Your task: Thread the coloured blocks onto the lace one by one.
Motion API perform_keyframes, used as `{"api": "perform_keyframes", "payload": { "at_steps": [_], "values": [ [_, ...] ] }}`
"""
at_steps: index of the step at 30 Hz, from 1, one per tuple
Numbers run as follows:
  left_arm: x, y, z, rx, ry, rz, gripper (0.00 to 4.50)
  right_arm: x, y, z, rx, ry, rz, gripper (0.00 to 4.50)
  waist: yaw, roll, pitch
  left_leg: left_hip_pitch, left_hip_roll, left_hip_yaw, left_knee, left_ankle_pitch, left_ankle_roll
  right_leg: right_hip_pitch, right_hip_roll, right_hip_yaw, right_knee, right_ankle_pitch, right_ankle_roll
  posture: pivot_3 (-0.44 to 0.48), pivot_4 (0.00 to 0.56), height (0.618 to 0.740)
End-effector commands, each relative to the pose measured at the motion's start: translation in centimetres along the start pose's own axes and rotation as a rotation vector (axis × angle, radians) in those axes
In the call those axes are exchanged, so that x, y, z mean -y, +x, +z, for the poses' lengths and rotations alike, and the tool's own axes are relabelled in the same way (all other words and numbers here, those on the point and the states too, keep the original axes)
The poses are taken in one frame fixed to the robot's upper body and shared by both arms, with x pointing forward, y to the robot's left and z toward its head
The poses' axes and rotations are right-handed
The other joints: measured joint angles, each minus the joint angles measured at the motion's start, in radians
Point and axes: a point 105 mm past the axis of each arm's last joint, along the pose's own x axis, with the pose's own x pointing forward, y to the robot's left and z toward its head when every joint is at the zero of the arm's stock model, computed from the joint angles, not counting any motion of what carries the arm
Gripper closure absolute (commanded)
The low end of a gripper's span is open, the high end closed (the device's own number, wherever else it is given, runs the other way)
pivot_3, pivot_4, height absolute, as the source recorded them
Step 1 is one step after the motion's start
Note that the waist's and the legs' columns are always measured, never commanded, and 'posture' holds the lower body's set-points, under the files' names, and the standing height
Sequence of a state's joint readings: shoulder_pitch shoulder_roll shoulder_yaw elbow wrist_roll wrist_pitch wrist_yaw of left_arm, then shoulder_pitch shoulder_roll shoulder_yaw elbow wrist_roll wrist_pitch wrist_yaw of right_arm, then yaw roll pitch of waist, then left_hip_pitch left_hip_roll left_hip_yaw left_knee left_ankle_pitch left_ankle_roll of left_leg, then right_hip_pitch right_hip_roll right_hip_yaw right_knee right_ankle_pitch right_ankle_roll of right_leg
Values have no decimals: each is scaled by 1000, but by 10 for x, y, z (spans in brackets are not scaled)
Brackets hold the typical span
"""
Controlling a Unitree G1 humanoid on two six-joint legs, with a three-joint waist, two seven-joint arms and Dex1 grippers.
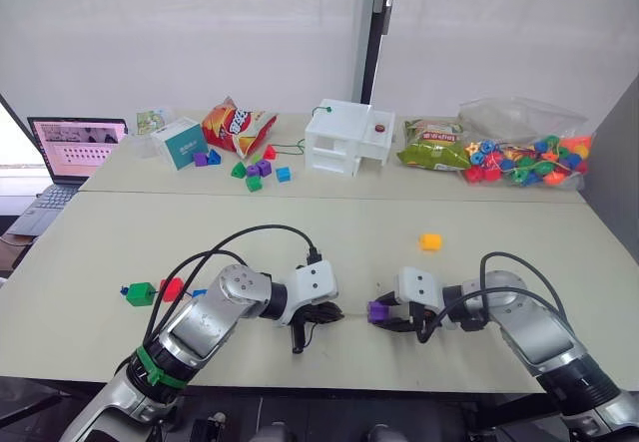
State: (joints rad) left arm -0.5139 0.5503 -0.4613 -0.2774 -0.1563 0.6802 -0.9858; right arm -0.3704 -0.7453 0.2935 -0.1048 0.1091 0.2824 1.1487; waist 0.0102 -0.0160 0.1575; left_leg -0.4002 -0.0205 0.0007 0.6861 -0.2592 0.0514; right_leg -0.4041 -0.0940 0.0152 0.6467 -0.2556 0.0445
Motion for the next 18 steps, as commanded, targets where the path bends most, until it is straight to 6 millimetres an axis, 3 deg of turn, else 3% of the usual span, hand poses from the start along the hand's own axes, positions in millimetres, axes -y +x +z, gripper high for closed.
{"api": "perform_keyframes", "payload": {
  "at_steps": [1,18],
  "values": [
    [0,3,14,29,45,-6,4500,-3,-3,1,-7,-2,4,3216,1,0,0,0,0,0,0,0,0,0,0,0,0,0,0,0,150,740],
    [13,49,42,122,122,-114,4500,-6,-6,2,-13,16,-22,3216,8,0,0,-4,0,-1,8,-1,1,0,0,-2,1,0,1,0,150,740]
  ]
}}
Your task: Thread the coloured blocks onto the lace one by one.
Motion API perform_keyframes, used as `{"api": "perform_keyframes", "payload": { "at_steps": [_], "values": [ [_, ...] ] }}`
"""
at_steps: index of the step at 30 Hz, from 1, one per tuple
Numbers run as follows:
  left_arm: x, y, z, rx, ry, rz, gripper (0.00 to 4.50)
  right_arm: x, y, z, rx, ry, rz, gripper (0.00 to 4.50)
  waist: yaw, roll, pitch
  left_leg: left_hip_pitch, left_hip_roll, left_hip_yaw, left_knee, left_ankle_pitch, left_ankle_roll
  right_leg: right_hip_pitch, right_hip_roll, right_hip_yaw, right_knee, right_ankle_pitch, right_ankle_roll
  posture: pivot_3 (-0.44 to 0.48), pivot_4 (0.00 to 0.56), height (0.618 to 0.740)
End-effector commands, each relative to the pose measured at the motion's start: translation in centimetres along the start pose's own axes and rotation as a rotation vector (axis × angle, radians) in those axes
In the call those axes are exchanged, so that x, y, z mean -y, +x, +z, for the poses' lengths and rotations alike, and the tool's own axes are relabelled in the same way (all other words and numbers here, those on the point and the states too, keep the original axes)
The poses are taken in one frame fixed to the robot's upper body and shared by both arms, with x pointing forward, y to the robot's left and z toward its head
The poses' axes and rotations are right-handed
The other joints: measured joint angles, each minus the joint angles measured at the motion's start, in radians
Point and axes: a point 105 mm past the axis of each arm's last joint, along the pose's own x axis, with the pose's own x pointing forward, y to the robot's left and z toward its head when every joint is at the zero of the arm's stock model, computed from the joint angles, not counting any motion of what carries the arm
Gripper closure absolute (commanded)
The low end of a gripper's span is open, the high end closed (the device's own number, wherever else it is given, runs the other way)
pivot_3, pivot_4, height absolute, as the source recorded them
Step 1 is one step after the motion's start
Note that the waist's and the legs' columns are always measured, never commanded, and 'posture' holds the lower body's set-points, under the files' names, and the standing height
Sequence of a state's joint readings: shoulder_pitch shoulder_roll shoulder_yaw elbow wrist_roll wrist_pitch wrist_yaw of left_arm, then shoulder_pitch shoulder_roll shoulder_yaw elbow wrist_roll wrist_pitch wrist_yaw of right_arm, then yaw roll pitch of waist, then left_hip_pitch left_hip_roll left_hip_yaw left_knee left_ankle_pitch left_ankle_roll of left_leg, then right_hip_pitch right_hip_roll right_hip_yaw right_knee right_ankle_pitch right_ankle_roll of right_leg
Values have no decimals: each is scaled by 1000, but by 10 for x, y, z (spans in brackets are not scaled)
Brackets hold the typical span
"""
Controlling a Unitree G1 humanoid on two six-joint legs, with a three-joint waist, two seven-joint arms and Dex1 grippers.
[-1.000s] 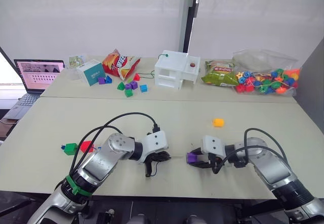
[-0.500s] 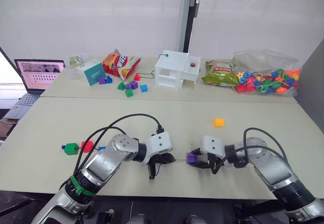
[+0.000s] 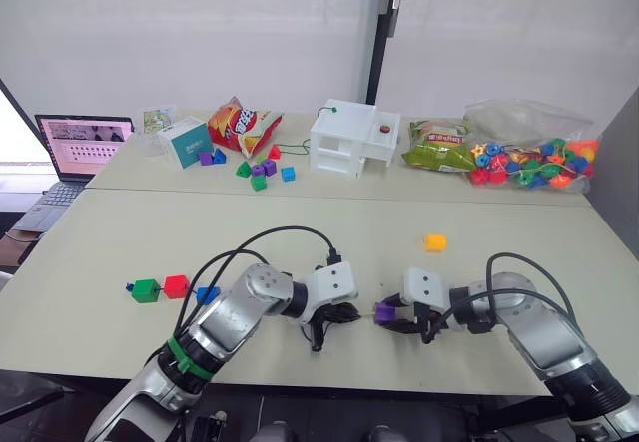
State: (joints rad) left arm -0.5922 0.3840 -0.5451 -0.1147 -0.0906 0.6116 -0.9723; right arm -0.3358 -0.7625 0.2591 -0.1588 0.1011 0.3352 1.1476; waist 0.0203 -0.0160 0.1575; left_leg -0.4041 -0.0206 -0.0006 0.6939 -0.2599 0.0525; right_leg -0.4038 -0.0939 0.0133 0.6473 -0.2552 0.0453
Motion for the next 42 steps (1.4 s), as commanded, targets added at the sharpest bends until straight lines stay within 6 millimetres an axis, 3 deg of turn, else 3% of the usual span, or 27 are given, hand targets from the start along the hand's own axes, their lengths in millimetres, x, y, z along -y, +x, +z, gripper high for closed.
{"api": "perform_keyframes", "payload": {
  "at_steps": [1,7,15,18,23,29,35,41,42],
  "values": [
    [9,11,26,78,100,-57,4500,-4,1,5,13,-5,-1,3216,-2,0,0,0,0,0,0,0,0,0,0,0,0,0,0,0,150,740],
    [4,11,20,54,138,-57,4500,-4,-2,5,11,-2,-13,3216,-5,0,0,0,0,0,0,0,0,0,0,0,0,0,0,0,150,740],
    [14,37,25,103,166,-102,4500,-5,0,6,17,1,-18,3216,6,0,0,0,0,0,1,0,1,1,-1,0,0,1,1,0,150,740],
    [8,32,24,120,140,-67,3553,-5,0,6,15,5,-22,3216,6,0,0,0,-1,0,2,0,1,2,-1,0,-1,1,2,0,150,740],
    [-2,3,14,131,77,6,1883,-8,-3,2,-5,16,-30,3216,-6,0,0,-1,0,0,1,0,1,0,0,1,0,1,2,0,150,740],
    [2,-29,4,160,-30,21,1877,-9,-6,-2,-19,28,-46,3216,-9,0,0,-1,1,-1,1,0,1,-1,0,2,0,1,2,0,150,740],
    [2,-31,-31,77,-14,67,1877,-9,-7,-2,-21,30,-49,3216,-7,0,0,0,0,0,1,-1,1,0,-1,1,-1,1,2,0,150,740],
    [3,-21,-31,106,-50,59,1877,-9,-7,-2,-24,28,-46,3216,-6,0,0,-1,0,0,1,-1,1,0,-2,1,-1,1,2,0,150,740],
    [2,-19,-34,90,-38,62,2139,-9,-8,-1,-24,28,-46,3216,-6,0,0,-1,0,0,1,-1,1,0,-1,1,-1,1,2,0,150,740]
  ]
}}
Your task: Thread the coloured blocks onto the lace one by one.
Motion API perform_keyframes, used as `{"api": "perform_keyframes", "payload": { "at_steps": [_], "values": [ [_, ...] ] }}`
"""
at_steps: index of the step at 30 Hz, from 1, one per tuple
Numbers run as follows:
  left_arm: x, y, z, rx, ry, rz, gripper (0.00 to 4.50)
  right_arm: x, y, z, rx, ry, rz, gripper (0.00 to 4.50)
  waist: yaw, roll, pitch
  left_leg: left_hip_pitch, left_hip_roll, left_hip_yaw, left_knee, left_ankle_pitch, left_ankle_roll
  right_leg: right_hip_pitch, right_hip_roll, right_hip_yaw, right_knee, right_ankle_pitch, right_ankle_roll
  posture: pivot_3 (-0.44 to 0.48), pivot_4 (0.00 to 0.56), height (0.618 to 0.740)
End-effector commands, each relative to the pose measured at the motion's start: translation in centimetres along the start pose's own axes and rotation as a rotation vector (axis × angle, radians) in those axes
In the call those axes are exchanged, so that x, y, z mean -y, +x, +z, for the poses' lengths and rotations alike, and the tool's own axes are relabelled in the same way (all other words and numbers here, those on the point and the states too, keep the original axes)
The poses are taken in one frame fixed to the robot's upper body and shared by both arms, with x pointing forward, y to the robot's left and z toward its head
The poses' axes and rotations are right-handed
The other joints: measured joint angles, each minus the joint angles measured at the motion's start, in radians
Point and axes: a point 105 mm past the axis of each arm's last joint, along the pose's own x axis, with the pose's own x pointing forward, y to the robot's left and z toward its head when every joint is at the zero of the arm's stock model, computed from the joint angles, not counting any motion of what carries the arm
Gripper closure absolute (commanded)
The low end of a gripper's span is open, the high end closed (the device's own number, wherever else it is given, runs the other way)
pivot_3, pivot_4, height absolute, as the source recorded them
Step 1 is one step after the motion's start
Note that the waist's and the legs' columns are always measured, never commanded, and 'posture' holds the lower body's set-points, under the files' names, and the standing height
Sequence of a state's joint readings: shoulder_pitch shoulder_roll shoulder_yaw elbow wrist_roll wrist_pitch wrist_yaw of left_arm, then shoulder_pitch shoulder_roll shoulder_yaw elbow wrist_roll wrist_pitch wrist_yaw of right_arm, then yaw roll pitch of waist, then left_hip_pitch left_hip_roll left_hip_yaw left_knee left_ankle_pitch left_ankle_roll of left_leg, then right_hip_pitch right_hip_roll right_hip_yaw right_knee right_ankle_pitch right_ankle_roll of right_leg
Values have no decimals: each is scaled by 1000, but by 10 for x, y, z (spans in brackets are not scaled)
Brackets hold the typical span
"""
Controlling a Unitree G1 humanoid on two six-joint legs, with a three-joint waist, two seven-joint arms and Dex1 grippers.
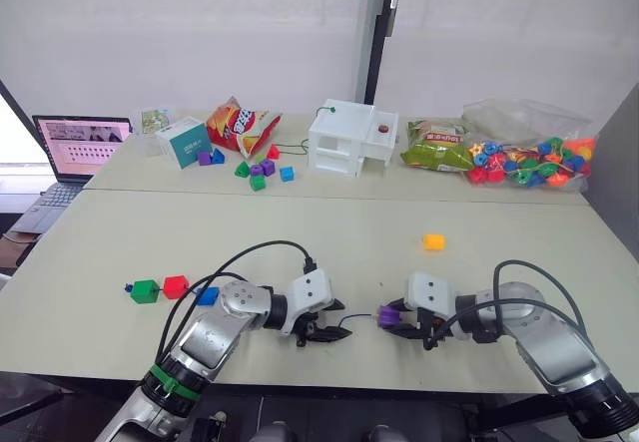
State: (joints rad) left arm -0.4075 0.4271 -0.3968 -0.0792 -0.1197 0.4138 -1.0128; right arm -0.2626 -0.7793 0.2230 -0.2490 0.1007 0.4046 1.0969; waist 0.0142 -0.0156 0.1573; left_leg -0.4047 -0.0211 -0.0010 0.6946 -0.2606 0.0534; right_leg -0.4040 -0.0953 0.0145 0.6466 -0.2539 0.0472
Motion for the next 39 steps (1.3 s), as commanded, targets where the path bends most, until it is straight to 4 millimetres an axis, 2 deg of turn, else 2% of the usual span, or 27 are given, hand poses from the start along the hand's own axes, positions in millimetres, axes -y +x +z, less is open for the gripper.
{"api": "perform_keyframes", "payload": {
  "at_steps": [1,5,8,15,20,31,37,39],
  "values": [
    [1,5,-4,-30,48,-11,2421,-1,-2,3,-1,-13,4,3216,0,0,0,0,0,0,0,0,0,0,0,0,0,0,0,0,150,740],
    [5,7,-15,-75,59,-28,3684,-1,-2,5,1,-13,4,3216,0,0,0,0,0,0,0,0,0,0,0,0,0,0,0,0,150,740],
    [3,8,-14,-70,60,-19,4500,-1,-2,4,-1,-12,5,3216,0,0,0,0,0,0,0,0,0,0,0,0,0,0,0,0,150,740],
    [1,14,4,-14,95,-15,4500,-3,-2,2,-4,-7,9,3216,4,0,0,0,-1,0,0,0,0,1,0,0,0,0,0,0,150,740],
    [0,19,9,-19,135,-31,4500,-3,-1,2,-7,-7,14,3216,3,0,0,0,-1,0,0,0,0,1,0,0,0,0,0,0,150,740],
    [9,51,34,46,175,-86,4500,-5,-1,2,-13,-7,20,3216,4,0,0,0,-1,0,1,0,1,0,0,0,0,0,0,0,150,740],
    [8,43,34,50,172,-80,4500,-8,-1,1,-19,1,29,3216,4,0,0,0,-1,0,1,0,1,1,0,0,0,0,0,0,150,740],
    [6,38,36,65,162,-74,3942,-9,-2,2,-14,6,34,3216,2,0,0,0,-1,0,1,0,1,0,0,0,0,0,0,0,150,740]
  ]
}}
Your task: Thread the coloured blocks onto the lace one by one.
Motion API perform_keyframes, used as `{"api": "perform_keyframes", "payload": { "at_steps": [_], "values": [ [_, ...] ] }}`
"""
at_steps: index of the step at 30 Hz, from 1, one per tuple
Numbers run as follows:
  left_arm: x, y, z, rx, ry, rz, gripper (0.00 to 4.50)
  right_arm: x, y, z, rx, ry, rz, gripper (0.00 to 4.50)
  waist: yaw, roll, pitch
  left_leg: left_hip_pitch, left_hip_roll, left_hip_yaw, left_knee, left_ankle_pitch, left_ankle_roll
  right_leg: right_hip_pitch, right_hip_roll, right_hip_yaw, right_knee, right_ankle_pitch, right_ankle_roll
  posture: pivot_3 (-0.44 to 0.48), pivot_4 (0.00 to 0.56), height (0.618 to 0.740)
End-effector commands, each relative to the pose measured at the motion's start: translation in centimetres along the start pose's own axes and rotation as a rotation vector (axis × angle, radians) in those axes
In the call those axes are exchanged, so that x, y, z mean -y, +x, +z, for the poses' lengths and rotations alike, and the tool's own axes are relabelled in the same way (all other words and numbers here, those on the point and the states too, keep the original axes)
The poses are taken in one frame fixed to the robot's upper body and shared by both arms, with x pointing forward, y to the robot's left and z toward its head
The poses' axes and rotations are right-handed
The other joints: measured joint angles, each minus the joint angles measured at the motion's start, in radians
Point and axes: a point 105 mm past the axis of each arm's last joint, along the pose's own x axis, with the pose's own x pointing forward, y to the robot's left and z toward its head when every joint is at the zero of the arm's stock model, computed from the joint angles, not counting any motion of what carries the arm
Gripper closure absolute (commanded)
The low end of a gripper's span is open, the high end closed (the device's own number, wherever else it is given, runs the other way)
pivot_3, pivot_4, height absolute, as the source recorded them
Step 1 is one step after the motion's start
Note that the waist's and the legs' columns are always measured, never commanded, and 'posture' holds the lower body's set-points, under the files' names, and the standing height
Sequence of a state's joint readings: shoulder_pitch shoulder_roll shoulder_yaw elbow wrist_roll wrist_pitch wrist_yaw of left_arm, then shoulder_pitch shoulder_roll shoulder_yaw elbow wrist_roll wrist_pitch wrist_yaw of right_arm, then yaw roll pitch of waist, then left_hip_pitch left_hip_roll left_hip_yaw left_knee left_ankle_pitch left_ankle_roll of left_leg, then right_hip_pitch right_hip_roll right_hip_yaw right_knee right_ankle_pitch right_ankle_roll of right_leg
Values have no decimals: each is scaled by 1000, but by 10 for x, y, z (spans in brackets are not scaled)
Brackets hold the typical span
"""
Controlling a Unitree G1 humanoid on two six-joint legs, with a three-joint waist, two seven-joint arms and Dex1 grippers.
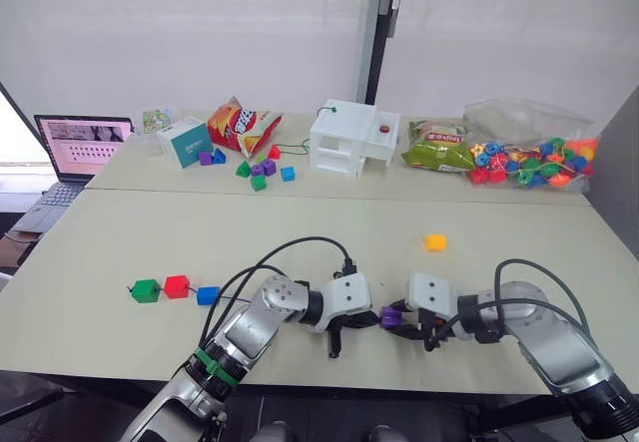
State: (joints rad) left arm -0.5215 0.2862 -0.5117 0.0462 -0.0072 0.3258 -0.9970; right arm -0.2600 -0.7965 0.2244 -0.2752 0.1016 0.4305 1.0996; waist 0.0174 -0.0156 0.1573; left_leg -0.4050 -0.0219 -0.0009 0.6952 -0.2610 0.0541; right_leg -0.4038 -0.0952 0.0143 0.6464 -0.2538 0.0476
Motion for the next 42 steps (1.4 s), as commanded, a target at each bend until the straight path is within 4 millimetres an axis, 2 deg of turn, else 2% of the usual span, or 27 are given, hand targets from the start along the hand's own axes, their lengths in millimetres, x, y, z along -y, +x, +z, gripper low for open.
{"api": "perform_keyframes", "payload": {
  "at_steps": [1,3,5,7,9,11,12,17,21,25,34,38,39,42],
  "values": [
    [-1,-7,16,63,22,2,3687,-8,1,2,5,8,30,3216,-2,0,0,0,0,0,0,0,0,0,0,0,0,0,0,0,150,740],
    [-1,-12,15,56,32,0,2960,-8,0,5,17,20,24,3216,-2,0,0,0,0,0,0,0,0,0,0,0,0,0,0,0,150,740],
    [-1,-21,20,71,14,-18,2339,-4,-2,9,35,32,-8,2135,-3,0,0,0,0,0,0,0,0,0,0,0,0,0,0,0,150,740],
    [-1,-27,22,73,13,-33,1695,-1,-6,11,44,42,-24,1496,-5,0,0,-1,0,0,0,0,0,-1,0,0,0,0,0,0,150,740],
    [-7,-25,24,70,34,0,1035,1,-10,12,42,42,-46,809,-3,0,0,-1,0,0,0,0,0,-1,0,0,0,0,0,0,150,740],
    [-2,-17,24,63,54,-40,392,4,-17,15,50,46,-72,148,-1,0,0,-1,0,0,0,0,0,-1,0,0,0,0,0,0,150,740],
    [1,-14,24,62,57,-64,372,5,-20,16,54,48,-82,67,2,0,0,-1,0,0,0,0,0,-1,-1,0,0,0,0,0,150,740],
    [9,9,25,56,98,-140,372,-1,-40,7,10,59,-82,67,8,0,0,-2,-1,0,0,0,1,0,-1,0,-1,0,0,0,150,740],
    [5,27,20,36,108,-130,372,-4,-46,-3,-24,71,-85,67,6,0,0,-1,0,0,0,-1,1,0,0,0,-1,0,0,0,150,740],
    [3,32,24,65,107,-131,372,-5,-46,-6,-30,75,-82,67,-1,0,0,-1,0,0,0,-1,1,0,0,0,-1,0,0,0,150,740],
    [4,30,19,62,115,-137,3102,-5,-42,-12,-34,78,-81,0,-2,0,0,-1,0,0,0,-1,1,0,0,0,-1,0,0,0,150,740],
    [2,27,17,59,116,-133,3105,-6,-38,-17,-38,76,-68,0,-3,0,0,-1,0,0,0,-1,1,0,0,0,-1,0,0,0,150,740],
    [2,26,16,57,117,-133,3105,-6,-36,-21,-42,75,-69,551,-3,0,0,-1,0,0,0,-1,1,0,0,0,-1,0,0,0,150,740],
    [2,25,15,56,120,-135,3105,-4,-34,-28,-59,56,-76,1517,-3,0,0,-1,0,0,0,-1,1,0,0,0,-1,0,0,0,150,740]
  ]
}}
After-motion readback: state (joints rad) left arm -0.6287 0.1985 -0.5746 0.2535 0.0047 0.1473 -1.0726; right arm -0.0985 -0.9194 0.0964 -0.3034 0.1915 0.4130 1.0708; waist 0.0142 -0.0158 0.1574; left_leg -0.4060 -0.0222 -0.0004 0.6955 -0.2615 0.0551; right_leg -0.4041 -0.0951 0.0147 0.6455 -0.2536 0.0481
